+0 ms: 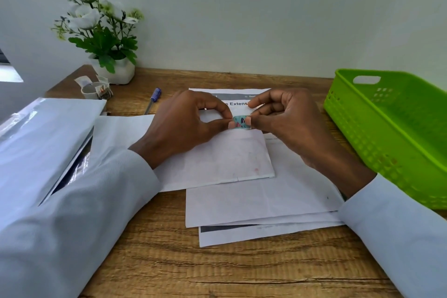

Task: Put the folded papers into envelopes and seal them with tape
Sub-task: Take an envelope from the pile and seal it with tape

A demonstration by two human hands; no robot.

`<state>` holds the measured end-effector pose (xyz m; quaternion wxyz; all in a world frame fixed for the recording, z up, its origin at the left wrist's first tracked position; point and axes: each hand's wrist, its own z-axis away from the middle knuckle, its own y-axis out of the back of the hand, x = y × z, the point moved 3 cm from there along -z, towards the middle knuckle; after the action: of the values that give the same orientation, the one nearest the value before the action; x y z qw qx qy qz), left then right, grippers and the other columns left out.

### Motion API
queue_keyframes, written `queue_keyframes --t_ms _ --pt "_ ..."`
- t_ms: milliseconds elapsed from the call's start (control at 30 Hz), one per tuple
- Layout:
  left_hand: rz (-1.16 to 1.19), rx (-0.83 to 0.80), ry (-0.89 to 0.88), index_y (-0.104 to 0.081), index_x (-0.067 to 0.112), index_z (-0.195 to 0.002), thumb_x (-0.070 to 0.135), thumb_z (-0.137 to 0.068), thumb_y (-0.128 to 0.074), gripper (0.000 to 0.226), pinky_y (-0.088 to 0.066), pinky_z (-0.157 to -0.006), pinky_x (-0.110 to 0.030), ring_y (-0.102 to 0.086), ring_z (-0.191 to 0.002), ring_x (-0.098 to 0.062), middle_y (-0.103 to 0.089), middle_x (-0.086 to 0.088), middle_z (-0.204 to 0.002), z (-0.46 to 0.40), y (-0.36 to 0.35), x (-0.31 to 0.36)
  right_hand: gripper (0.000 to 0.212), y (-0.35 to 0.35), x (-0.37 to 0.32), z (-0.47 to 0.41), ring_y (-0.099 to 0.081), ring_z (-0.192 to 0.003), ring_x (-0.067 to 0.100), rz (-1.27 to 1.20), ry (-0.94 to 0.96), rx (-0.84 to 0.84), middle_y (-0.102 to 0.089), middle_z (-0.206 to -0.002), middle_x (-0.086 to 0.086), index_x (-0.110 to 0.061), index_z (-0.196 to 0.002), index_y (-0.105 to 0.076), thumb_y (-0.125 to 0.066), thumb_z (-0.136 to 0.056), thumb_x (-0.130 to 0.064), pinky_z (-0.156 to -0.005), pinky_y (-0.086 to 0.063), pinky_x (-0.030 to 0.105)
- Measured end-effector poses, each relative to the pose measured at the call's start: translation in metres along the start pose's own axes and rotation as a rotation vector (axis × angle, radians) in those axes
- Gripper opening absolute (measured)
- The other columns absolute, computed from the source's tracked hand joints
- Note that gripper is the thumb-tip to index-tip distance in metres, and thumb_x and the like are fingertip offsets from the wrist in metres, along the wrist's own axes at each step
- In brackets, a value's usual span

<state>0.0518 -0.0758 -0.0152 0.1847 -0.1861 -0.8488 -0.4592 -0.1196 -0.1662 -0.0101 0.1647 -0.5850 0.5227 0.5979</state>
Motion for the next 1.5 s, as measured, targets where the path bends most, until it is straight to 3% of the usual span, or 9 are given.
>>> queue_keyframes --t_ms 100,200,367,633,833,967,1067,1300,1500 --pt "-0.001 0.037 -0.014 -0.073 0.036 -0.08 0.047 -0.076 -0.077 0.012 -0.053 -0.068 -0.038 -0.064 -0.081 -0.01 -0.072 0.017 -0.09 0.0 0.001 0.0 0.019 0.0 0.0 0.0 -0.07 -0.066 0.005 -0.002 0.011 0.021 -0.076 -0.077 0.003 -0.01 -0.094 -0.074 -0.082 -0.077 -0.004 -0.062 -0.055 0.024" --pt "-0.027 0.08 -0.042 -0.065 0.038 -0.079 0.051 -0.074 -0.077 0.019 -0.047 -0.058 -0.034 -0.057 -0.066 -0.009 -0.066 0.017 -0.075 0.0 0.002 0.0 0.021 -0.001 -0.001 0.001 -0.069 -0.068 0.007 0.02 0.036 0.038 -0.076 -0.08 0.004 -0.01 -0.095 -0.074 -0.083 -0.076 -0.005 -0.063 -0.056 0.026" --pt "-0.074 0.092 -0.023 -0.069 0.034 -0.109 0.058 -0.073 -0.074 0.044 -0.037 -0.054 -0.025 -0.052 -0.063 -0.004 -0.058 0.018 -0.073 0.0 0.003 -0.001 0.029 -0.005 -0.003 0.003 -0.065 -0.064 0.006 0.096 0.068 0.036 -0.074 -0.081 -0.001 -0.014 -0.1 -0.074 -0.086 -0.074 -0.012 -0.058 -0.047 0.02" --pt "-0.075 0.088 0.016 -0.076 0.029 -0.099 0.047 -0.078 -0.074 0.028 -0.036 -0.05 -0.02 -0.056 -0.063 -0.005 -0.061 0.02 -0.078 -0.001 0.001 0.001 0.044 -0.004 -0.005 0.002 -0.064 -0.068 0.009 0.148 0.068 0.071 -0.065 -0.082 -0.011 -0.018 -0.11 -0.071 -0.089 -0.07 -0.018 -0.058 -0.046 0.02" --pt "-0.018 0.09 0.028 -0.075 0.029 -0.088 0.047 -0.08 -0.075 0.019 -0.045 -0.058 -0.03 -0.062 -0.068 -0.014 -0.071 0.012 -0.079 -0.002 0.0 -0.001 0.047 0.001 -0.003 0.0 -0.057 -0.061 0.001 0.184 0.078 0.151 -0.063 -0.091 -0.014 -0.023 -0.111 -0.07 -0.09 -0.068 -0.026 -0.053 -0.046 0.016" --pt "0.035 0.084 0.013 -0.072 0.031 -0.083 0.043 -0.081 -0.075 0.013 -0.043 -0.055 -0.03 -0.057 -0.062 -0.01 -0.069 0.011 -0.074 -0.002 0.001 -0.002 0.031 0.0 0.003 -0.001 -0.071 -0.075 0.01 -0.09 -0.045 0.003 -0.075 -0.094 0.002 -0.016 -0.104 -0.072 -0.085 -0.075 -0.016 -0.066 -0.061 0.028" --pt "0.079 0.024 0.034 -0.071 0.027 -0.085 0.046 -0.079 -0.076 0.02 -0.048 -0.057 -0.034 -0.062 -0.067 -0.014 -0.071 0.008 -0.079 -0.002 -0.003 0.0 0.017 -0.002 0.004 0.0 -0.074 -0.07 0.01 -0.238 -0.09 -0.05 -0.078 -0.079 0.0 -0.014 -0.089 -0.072 -0.081 -0.077 -0.004 -0.059 -0.057 0.022" --pt "0.196 -0.145 0.088 -0.074 0.016 -0.089 0.037 -0.085 -0.071 0.022 -0.035 -0.051 -0.021 -0.05 -0.057 -0.005 -0.068 0.004 -0.076 -0.005 -0.013 0.005 0.016 -0.004 0.005 -0.001 -0.072 -0.065 0.008 -0.22 -0.03 -0.029 -0.076 -0.071 -0.004 -0.016 -0.08 -0.073 -0.075 -0.083 -0.001 -0.059 -0.057 0.022" --pt "0.118 -0.169 0.08 -0.073 0.015 -0.094 0.035 -0.087 -0.069 0.021 -0.044 -0.063 -0.029 -0.057 -0.072 -0.013 -0.068 0.004 -0.085 -0.004 -0.01 0.008 0.007 -0.007 0.008 -0.001 -0.073 -0.075 0.017 -0.154 -0.047 -0.068 -0.078 -0.079 0.003 -0.017 -0.085 -0.073 -0.074 -0.087 -0.01 -0.076 -0.061 0.039"
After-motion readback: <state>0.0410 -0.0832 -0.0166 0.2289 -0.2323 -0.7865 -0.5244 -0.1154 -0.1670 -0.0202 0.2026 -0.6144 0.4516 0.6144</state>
